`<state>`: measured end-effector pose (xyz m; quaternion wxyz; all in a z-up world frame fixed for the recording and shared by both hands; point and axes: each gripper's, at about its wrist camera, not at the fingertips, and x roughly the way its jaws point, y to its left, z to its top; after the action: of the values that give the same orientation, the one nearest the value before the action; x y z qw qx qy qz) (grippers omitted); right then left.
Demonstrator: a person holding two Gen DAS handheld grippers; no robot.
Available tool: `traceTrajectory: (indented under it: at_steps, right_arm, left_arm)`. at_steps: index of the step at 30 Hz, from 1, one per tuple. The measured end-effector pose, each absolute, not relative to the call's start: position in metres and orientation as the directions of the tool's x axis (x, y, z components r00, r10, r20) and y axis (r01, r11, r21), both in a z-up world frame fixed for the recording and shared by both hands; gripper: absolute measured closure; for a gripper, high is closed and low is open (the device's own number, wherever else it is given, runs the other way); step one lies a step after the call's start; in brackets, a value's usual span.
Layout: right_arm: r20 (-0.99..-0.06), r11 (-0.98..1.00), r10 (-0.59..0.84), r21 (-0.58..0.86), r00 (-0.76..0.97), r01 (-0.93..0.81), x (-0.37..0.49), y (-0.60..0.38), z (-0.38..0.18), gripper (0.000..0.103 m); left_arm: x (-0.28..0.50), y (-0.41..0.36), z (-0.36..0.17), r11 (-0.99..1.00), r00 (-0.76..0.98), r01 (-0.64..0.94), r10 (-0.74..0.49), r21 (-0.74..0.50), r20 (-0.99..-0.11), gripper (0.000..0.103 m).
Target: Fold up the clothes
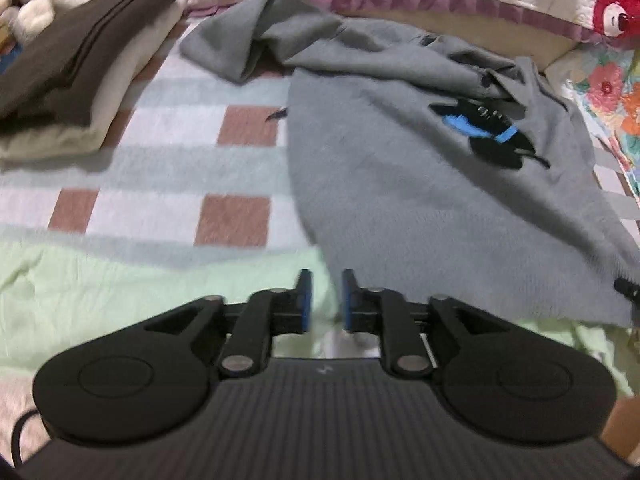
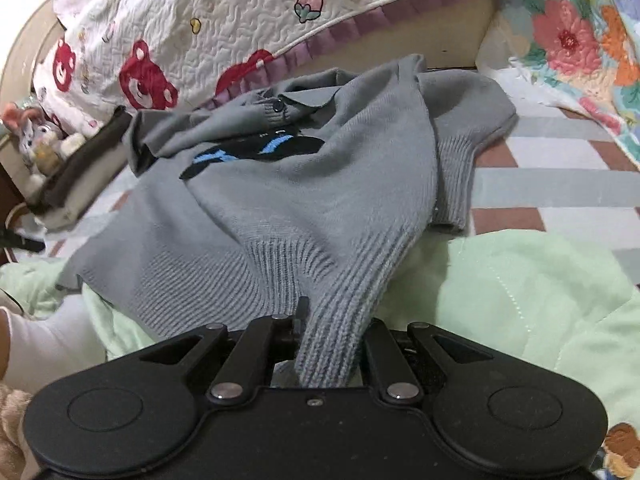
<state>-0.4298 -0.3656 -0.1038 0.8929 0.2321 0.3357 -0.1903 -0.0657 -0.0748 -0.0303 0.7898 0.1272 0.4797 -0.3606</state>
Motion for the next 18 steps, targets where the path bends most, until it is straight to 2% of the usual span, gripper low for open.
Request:
traceTrajectory:
  at_steps: [4,6,9,10,12,13,15,18]
  right_arm:
    - [-0.723,0.816,-0.217,0.235,0.656,0.529,-0.437,-0.363,-0.101,0.096]
    - [-0.73,0.803,-0.239,0.222,0.64,0.554,-0.442,-0.362,-0.098,0.096]
    - [-0.733,0.799,-0.269,0.193,0.625,0.57,-0.443,-0.358,-0.083,0.096]
    - [-0.731,0.79,-0.259,0.217,0.632,0.574,-0.442,-0.36,-0.077,0.095]
    - [-0.71,0.747,-0.187,0.345,0.678,0.568,-0.446,-0.373,-0.064,0.092]
    - [-0.708,0.733,-0.155,0.385,0.689,0.561,-0.447,-0.378,-0.061,0.084]
    - [-0.699,0.699,-0.091,0.463,0.709,0.546,-0.451,-0.389,-0.053,0.081]
    - [-0.738,0.676,-0.14,0.416,0.66,0.608,-0.455,-0.4,-0.05,0.079]
  left_arm:
    - [-0.063,-0.097,-0.004,0.676,0.297,0.723,-0.488,-0.14,-0.821,0.069]
    - [-0.062,-0.11,0.008,0.654,0.294,0.742,-0.513,-0.145,-0.806,0.062]
    - [-0.065,-0.131,0.017,0.619,0.292,0.776,-0.523,-0.122,-0.801,0.061]
    - [-0.066,-0.137,0.019,0.606,0.288,0.787,-0.525,-0.114,-0.801,0.061]
    - [-0.063,-0.15,0.019,0.576,0.26,0.808,-0.534,-0.121,-0.804,0.054]
    - [-0.06,-0.158,0.017,0.559,0.244,0.82,-0.538,-0.125,-0.807,0.053]
    - [-0.053,-0.175,0.012,0.531,0.218,0.838,-0.537,-0.125,-0.814,0.052]
    - [-0.042,-0.206,-0.003,0.501,0.199,0.858,-0.525,-0.111,-0.827,0.052]
